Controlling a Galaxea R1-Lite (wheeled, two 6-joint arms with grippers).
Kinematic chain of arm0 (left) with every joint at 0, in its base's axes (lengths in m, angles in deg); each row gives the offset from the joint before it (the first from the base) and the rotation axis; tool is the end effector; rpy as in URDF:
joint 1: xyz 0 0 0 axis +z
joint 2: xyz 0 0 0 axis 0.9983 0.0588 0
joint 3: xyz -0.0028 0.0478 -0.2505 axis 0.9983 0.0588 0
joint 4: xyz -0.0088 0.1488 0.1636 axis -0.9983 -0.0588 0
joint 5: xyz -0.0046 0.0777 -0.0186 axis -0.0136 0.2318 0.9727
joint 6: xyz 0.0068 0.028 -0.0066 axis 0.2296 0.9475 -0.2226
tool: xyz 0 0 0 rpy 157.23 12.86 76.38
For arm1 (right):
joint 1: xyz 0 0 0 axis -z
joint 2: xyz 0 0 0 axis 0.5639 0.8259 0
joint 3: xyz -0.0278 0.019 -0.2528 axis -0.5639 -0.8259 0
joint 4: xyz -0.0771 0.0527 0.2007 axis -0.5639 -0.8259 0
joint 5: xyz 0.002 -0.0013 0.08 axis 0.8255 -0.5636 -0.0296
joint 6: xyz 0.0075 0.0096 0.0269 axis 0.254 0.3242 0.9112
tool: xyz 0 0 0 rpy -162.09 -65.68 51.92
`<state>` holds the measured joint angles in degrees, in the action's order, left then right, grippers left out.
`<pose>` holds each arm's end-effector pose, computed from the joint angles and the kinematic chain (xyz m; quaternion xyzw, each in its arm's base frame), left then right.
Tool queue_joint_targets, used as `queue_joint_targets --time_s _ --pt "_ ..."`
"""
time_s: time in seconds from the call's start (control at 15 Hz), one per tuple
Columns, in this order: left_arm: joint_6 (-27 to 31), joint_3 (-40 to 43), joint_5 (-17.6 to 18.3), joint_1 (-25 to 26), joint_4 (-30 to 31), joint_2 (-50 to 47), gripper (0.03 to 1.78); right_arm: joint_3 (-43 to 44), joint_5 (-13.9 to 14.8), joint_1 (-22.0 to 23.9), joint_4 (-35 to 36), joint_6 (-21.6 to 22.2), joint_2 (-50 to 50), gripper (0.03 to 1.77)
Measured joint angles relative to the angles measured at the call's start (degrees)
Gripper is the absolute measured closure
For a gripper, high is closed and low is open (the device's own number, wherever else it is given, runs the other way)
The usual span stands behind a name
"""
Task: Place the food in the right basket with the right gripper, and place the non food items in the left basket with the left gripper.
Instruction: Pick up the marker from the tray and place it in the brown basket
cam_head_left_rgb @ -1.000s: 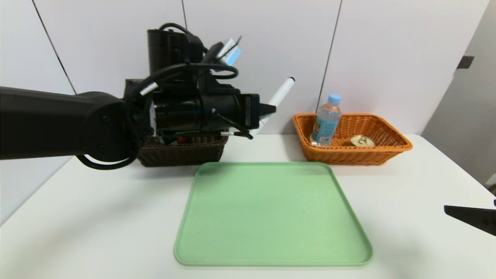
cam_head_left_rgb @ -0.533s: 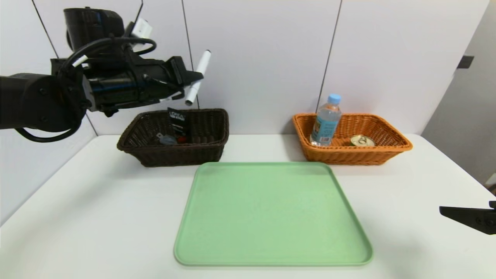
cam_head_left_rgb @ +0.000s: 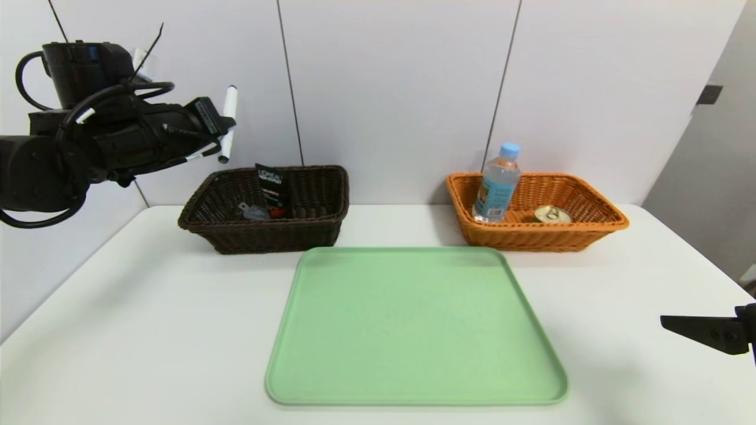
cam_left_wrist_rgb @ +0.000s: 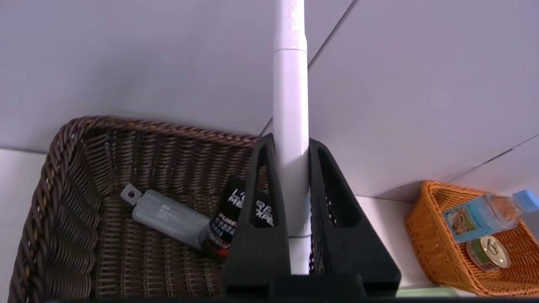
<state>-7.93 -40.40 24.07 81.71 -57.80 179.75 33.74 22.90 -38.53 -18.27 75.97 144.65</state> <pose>0.3738 -0.0361 0.2166 -0.2311 0.0567 -0.0978 0.9664 0.1843 0.0144 0.1696 -0.0106 0.3490 0.0463 0.9359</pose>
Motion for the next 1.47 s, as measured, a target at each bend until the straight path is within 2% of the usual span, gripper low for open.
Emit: queue_joint_targets --time_s 0.2,0.47,1.47 --pt "-2.7 1.8 -0.7 1.3 -0.2 0.5 1.61 0.0 0.0 0.0 0.0 0.0 0.1 0.09" --pt "-3.1 3.8 -2.4 2.0 0.2 2.5 1.61 0.0 0.1 0.0 0.0 0.0 0.4 0.09" --pt "-2.9 5.1 -2.4 2.6 2.9 10.5 1.61 0.0 0.1 0.0 -0.1 0.1 0.4 0.09"
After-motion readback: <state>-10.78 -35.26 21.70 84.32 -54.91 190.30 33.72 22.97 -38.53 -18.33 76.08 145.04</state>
